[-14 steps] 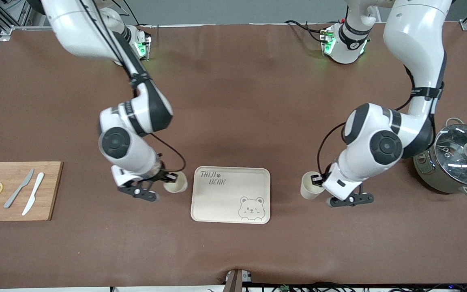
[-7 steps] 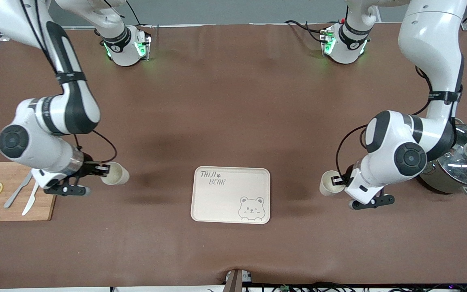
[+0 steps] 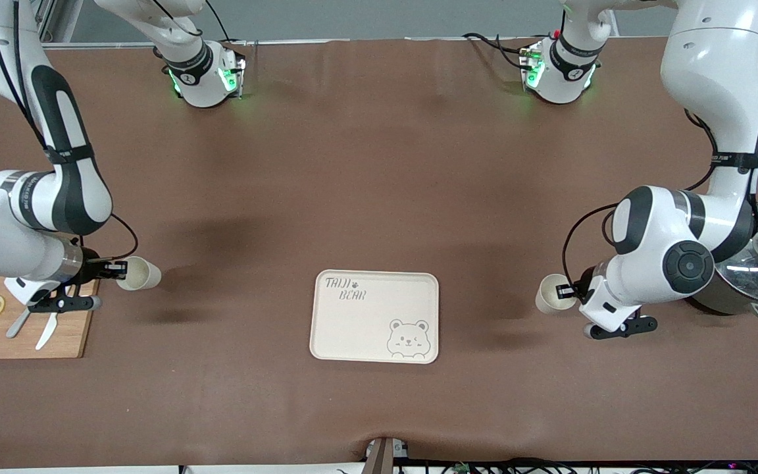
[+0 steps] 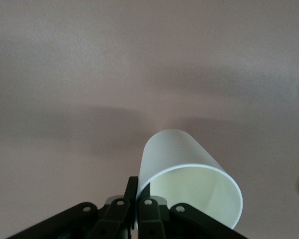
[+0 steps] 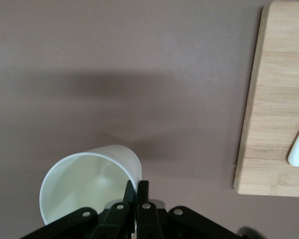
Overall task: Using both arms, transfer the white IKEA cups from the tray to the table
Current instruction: 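Lower the right gripper's cup beside the cutting board and open it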
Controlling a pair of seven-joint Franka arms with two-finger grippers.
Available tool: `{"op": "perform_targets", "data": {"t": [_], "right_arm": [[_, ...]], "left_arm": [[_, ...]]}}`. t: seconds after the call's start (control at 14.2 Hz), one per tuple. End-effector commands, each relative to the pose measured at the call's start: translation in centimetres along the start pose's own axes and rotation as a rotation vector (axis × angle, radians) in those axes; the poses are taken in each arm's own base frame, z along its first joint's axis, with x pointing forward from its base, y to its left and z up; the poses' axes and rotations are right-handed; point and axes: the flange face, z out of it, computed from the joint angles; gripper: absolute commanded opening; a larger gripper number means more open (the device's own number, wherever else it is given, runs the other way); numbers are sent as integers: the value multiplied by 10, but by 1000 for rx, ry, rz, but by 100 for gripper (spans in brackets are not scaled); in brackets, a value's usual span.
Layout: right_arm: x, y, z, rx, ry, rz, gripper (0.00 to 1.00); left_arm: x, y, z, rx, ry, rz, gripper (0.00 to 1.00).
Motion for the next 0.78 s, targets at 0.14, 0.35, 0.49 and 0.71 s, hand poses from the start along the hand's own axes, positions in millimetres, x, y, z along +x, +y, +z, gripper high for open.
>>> {"op": "perform_targets", "data": {"t": [0.14, 0.35, 0.49, 0.71], "right_arm": [[-7, 32, 26, 4, -19, -34, 0], [-10, 38, 43, 2, 1, -43, 0], [-13, 41, 50, 1, 22, -54, 0], [-12, 40, 49, 9, 18, -41, 99]], "left_arm": [[2, -9, 14, 24, -24, 2, 0], [1, -10, 17, 27, -30, 2, 0], [1, -11, 19, 27, -33, 0, 0], [1, -11, 19, 27, -33, 0, 0]]}}
